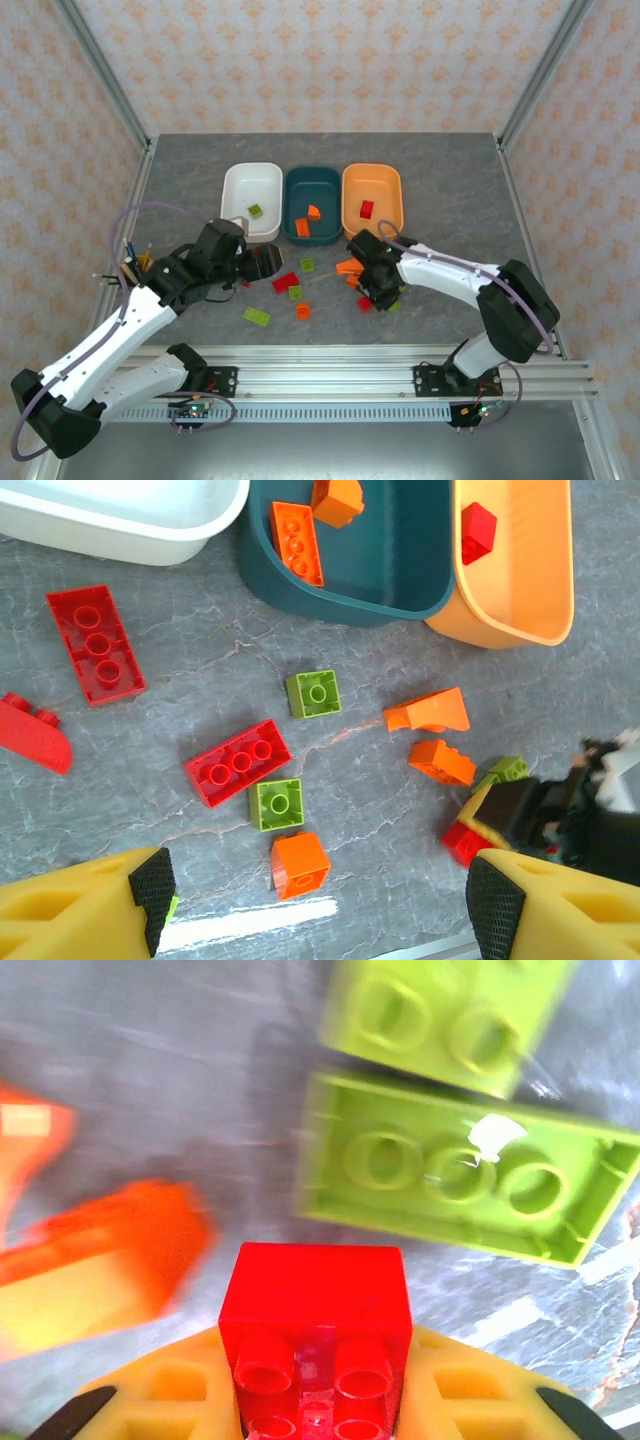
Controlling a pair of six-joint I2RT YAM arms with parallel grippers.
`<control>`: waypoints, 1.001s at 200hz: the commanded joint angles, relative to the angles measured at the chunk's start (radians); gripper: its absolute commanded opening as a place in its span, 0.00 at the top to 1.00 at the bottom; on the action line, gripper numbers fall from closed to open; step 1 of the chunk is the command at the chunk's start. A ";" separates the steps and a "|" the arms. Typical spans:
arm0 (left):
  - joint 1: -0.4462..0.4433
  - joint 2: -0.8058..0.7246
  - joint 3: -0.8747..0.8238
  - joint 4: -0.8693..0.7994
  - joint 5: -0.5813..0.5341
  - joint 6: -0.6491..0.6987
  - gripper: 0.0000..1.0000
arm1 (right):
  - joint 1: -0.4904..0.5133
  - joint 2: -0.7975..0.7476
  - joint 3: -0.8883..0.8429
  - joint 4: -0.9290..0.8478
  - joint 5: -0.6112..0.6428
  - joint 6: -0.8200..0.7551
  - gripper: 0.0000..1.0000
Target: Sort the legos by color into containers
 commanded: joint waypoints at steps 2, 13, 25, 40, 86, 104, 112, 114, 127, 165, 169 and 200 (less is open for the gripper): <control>-0.011 0.028 0.064 0.040 0.011 -0.014 0.20 | -0.060 -0.076 0.181 -0.160 0.206 -0.203 0.78; -0.011 0.060 0.099 0.054 0.012 -0.013 0.20 | -0.104 -0.069 0.252 -0.181 0.246 -0.295 0.78; -0.011 0.102 0.140 0.075 0.004 -0.011 0.18 | -0.150 -0.034 0.330 -0.190 0.267 -0.399 0.78; -0.010 0.169 0.207 0.099 -0.006 -0.003 0.17 | -0.203 0.053 0.438 -0.183 0.253 -0.518 0.78; 0.010 0.364 0.391 0.136 -0.016 0.001 0.17 | -0.288 0.406 0.753 -0.257 0.271 -0.693 0.79; 0.017 0.409 0.444 0.124 -0.019 0.016 0.17 | -0.305 0.496 0.801 -0.271 0.268 -0.693 0.79; 0.017 0.422 0.465 0.113 -0.019 0.021 0.17 | -0.311 0.529 0.815 -0.275 0.266 -0.688 0.78; 0.017 0.425 0.468 0.111 -0.020 0.023 0.17 | -0.312 0.537 0.818 -0.276 0.265 -0.686 0.78; 0.017 0.436 0.479 0.100 -0.021 0.024 0.17 | -0.319 0.581 0.830 -0.269 0.247 -0.683 0.78; 0.017 0.430 0.424 0.062 -0.036 0.003 0.18 | -0.321 0.669 0.865 -0.273 0.210 -0.684 0.67; 0.016 0.426 0.411 0.059 -0.040 -0.001 0.18 | -0.321 0.671 0.868 -0.274 0.207 -0.684 0.64; 0.017 0.385 0.344 0.006 -0.056 -0.043 0.18 | -0.321 0.625 0.881 -0.284 0.207 -0.684 0.46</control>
